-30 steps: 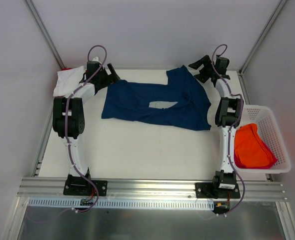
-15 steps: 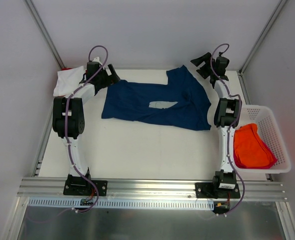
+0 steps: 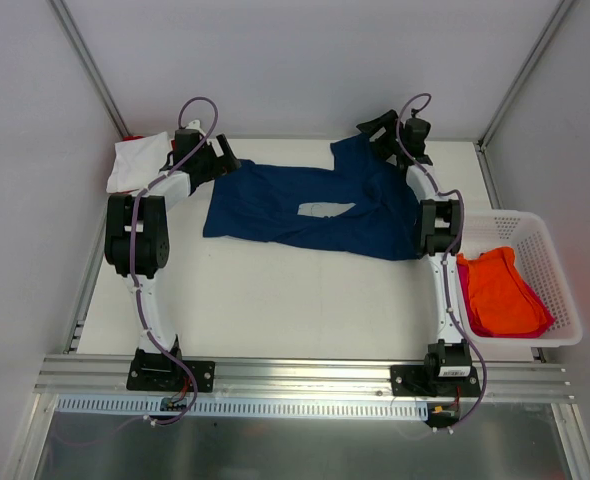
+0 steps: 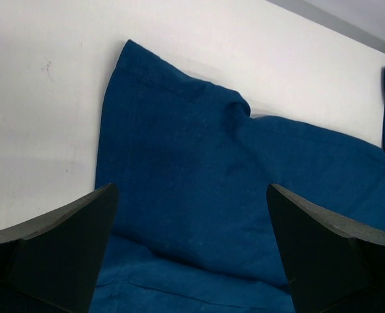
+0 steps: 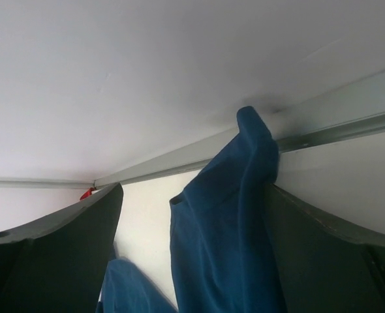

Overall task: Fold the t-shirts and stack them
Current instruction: Fold the tshirt

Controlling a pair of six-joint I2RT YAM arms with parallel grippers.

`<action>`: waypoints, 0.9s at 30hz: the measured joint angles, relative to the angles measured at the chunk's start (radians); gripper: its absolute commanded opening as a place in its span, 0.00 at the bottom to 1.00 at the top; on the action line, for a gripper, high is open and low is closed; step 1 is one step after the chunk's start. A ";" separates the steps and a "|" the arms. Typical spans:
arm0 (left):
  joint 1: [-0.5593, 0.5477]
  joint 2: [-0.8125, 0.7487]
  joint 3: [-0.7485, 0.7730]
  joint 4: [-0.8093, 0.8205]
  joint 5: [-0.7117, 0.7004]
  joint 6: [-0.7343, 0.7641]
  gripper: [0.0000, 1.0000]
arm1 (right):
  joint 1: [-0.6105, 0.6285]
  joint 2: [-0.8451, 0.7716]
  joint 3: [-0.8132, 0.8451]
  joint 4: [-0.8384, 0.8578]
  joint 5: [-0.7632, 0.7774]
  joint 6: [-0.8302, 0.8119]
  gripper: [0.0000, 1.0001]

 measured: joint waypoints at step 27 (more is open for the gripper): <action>0.015 -0.032 0.001 -0.082 -0.171 -0.013 0.99 | 0.004 -0.028 -0.129 -0.001 -0.023 -0.007 0.01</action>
